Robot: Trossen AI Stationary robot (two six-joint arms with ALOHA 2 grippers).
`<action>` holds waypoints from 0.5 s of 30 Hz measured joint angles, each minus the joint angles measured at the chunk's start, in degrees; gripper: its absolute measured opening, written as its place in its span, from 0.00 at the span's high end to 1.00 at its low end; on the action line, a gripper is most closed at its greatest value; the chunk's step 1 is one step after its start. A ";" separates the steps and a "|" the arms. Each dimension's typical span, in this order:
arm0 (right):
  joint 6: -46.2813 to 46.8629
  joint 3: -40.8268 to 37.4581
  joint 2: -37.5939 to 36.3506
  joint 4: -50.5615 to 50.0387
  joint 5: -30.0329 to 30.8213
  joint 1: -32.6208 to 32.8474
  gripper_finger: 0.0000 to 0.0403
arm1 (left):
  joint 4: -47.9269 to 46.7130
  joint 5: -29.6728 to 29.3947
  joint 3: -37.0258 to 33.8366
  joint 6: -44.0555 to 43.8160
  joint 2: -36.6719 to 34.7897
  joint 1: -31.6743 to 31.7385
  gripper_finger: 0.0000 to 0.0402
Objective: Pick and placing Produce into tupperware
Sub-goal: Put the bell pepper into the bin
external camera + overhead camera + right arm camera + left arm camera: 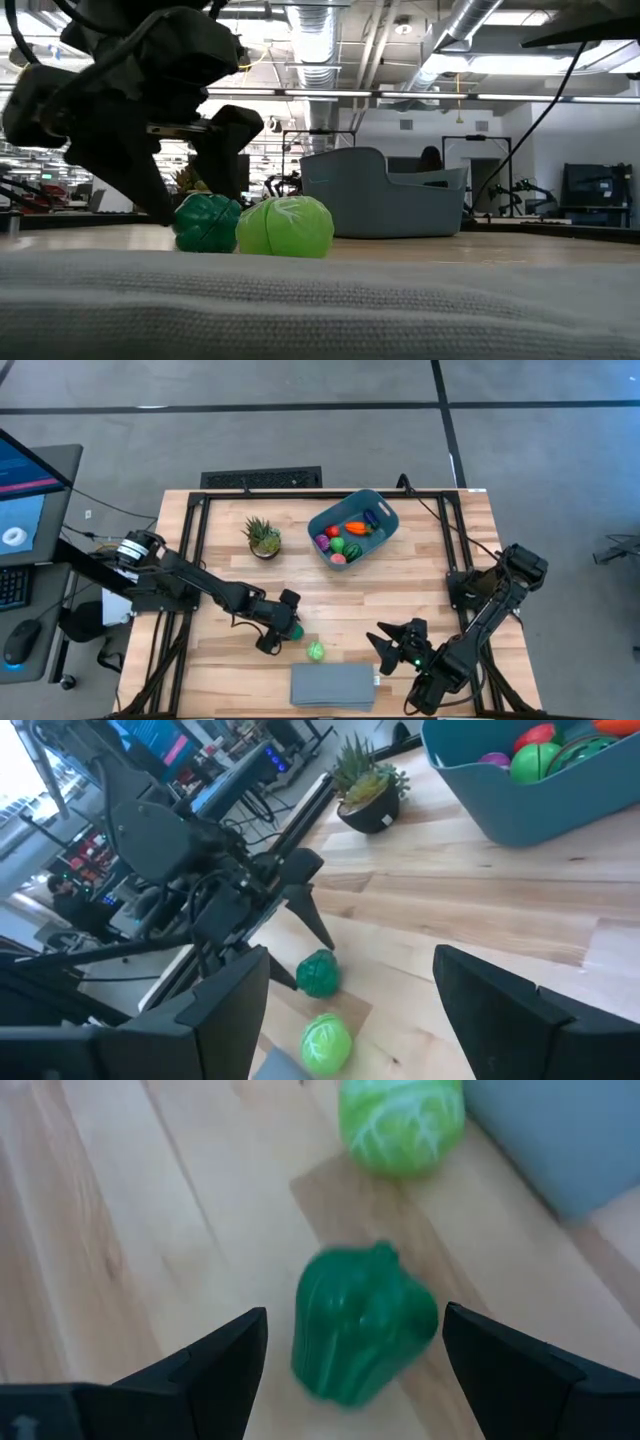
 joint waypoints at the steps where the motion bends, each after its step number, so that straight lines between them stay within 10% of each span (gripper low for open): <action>1: 0.38 0.00 0.00 -0.30 0.04 0.00 0.24 | -0.28 0.03 -0.06 -0.03 -0.09 0.21 0.28; 15: 1.27 0.02 0.02 -2.08 0.14 -0.39 0.24 | 1.17 4.26 0.19 -1.64 1.98 3.43 0.28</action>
